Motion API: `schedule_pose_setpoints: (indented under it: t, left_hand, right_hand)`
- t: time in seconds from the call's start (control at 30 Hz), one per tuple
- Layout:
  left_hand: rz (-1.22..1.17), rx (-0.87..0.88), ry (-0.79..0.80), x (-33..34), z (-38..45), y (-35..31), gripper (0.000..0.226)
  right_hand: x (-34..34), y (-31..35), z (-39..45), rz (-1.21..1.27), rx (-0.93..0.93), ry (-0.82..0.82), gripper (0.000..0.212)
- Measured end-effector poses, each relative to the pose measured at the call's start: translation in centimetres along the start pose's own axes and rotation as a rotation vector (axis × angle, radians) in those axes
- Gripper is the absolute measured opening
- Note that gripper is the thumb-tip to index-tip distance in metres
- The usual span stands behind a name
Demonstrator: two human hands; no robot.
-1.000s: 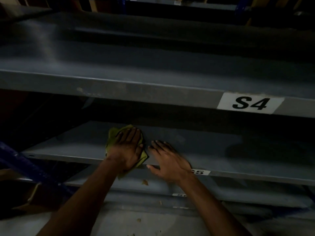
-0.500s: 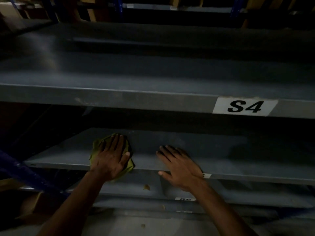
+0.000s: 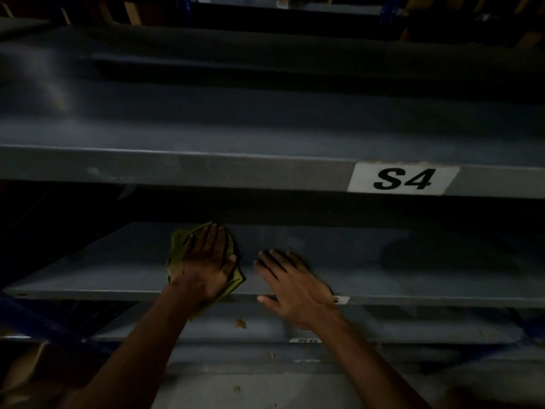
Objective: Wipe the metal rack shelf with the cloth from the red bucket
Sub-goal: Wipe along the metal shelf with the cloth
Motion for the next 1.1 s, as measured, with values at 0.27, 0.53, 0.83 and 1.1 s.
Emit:
schedule_pose_setpoints:
  t: [0.27,0.53,0.83,1.1]
  left_hand:
    - [-0.076,0.178,0.030,-0.2,-2.8,-1.2,0.082]
    - [-0.082,0.112,-0.041,-1.2,-2.3,0.6,0.090]
    - [-0.013,0.042,0.005,-0.3,-0.6,-2.6,0.080]
    - [-0.007,0.097,-0.036,-0.3,-0.2,-8.3,0.075]
  right_hand:
    - [-0.8,-0.3,-0.5,0.087,0.000,-0.006,0.065]
    - [-2.4,-5.0,-4.4,0.111,0.040,-0.002,0.063]
    - [-1.0,-5.3,-4.1,-0.035,-0.012,-0.034,0.062]
    - [-0.7,-5.3,-3.9,-0.070,-0.018,-0.083,0.061]
Point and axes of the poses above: each hand's wrist, its own z-axis towards the middle knuckle, its own x-axis out of the palm, y = z × x, the point moved 4 cm from there along z, towards the middle knuckle, and after that the axes turned 2 degrees about z, right-handed, at the moved point
